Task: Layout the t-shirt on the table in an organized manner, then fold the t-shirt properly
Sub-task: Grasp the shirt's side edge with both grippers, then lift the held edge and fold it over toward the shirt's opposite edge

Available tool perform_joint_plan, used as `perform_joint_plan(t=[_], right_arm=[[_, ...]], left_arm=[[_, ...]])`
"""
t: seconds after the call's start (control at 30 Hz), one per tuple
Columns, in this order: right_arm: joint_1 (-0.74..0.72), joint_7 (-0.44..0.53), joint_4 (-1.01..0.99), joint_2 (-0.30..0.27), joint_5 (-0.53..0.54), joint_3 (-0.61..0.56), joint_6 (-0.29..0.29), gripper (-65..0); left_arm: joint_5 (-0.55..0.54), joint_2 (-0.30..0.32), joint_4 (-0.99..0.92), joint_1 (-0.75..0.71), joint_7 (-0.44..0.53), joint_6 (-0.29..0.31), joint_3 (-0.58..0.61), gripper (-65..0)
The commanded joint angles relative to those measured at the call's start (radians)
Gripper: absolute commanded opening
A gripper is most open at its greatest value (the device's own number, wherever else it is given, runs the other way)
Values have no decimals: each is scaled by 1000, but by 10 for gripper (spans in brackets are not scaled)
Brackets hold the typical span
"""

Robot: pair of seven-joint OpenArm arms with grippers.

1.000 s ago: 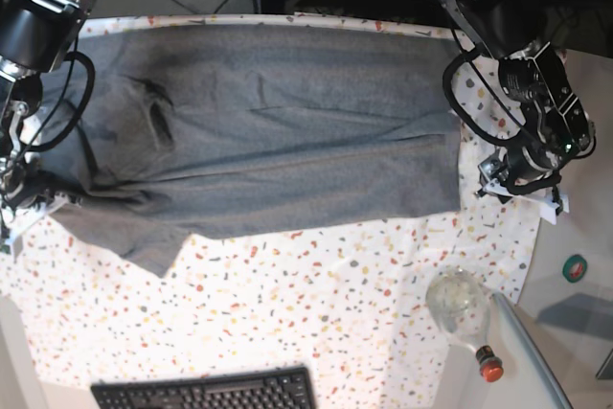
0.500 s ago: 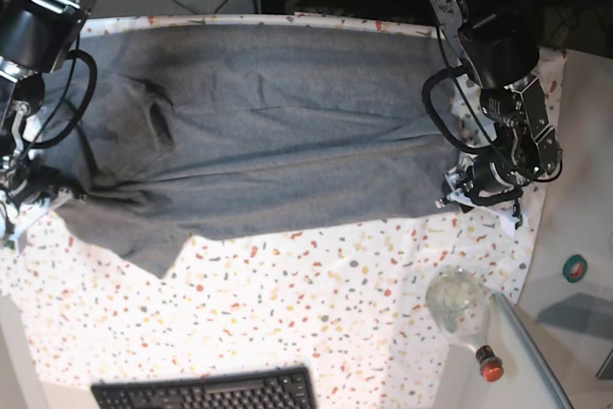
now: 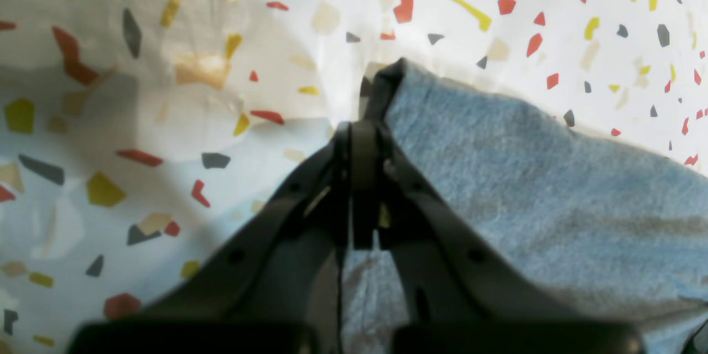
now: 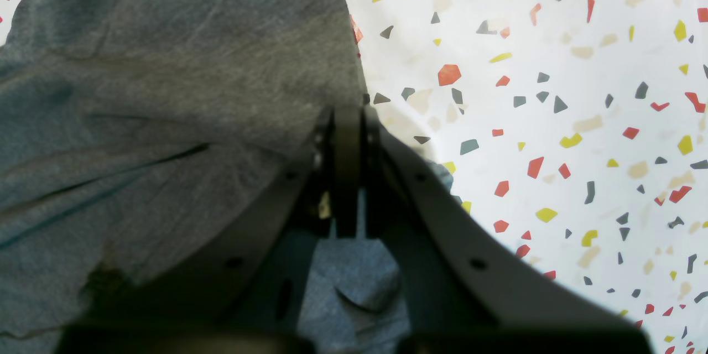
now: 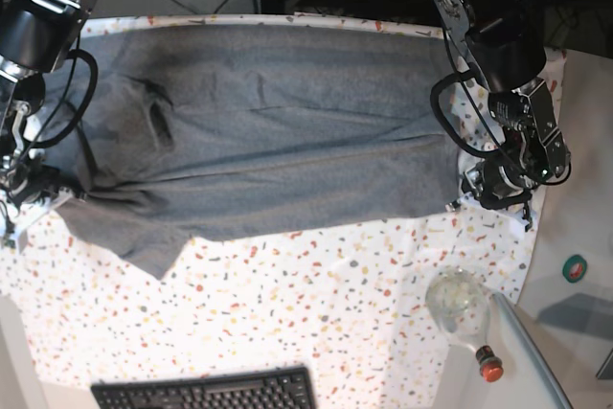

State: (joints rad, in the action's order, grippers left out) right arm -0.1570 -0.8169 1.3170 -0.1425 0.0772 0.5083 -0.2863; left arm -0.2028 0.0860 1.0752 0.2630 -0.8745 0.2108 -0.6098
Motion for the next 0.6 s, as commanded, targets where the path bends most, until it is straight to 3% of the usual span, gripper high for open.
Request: perform_joint_plan(t=[0.0, 0.03, 0.07, 0.13, 0.2, 0.3, 0.43, 0.57], right_arm=[[-22, 15, 20, -15, 5, 2, -3, -650], [-22, 15, 22, -15, 5, 2, -3, -650], [-22, 15, 22, -15, 5, 2, -3, -650], [-22, 15, 22, -15, 5, 2, -3, -650], [-22, 15, 22, -15, 5, 2, -3, -650], [-22, 15, 22, -15, 5, 2, -3, -650], [-23, 15, 23, -15, 6, 2, -3, -650], [-23, 15, 25, -15, 6, 2, -3, -650]], left_arm=[[-11, 10, 13, 26, 13, 5, 0, -650], [-11, 10, 13, 26, 13, 5, 0, -578], [-11, 10, 15, 26, 13, 5, 0, -425], [-11, 10, 20, 20, 16, 5, 0, -214], [-11, 10, 12, 23, 18, 5, 0, -82], [-11, 10, 10, 26, 19, 5, 1, -69], [-8, 7, -7, 52, 21, 5, 9, -100], [-5, 10, -140, 109, 61, 5, 9, -138]])
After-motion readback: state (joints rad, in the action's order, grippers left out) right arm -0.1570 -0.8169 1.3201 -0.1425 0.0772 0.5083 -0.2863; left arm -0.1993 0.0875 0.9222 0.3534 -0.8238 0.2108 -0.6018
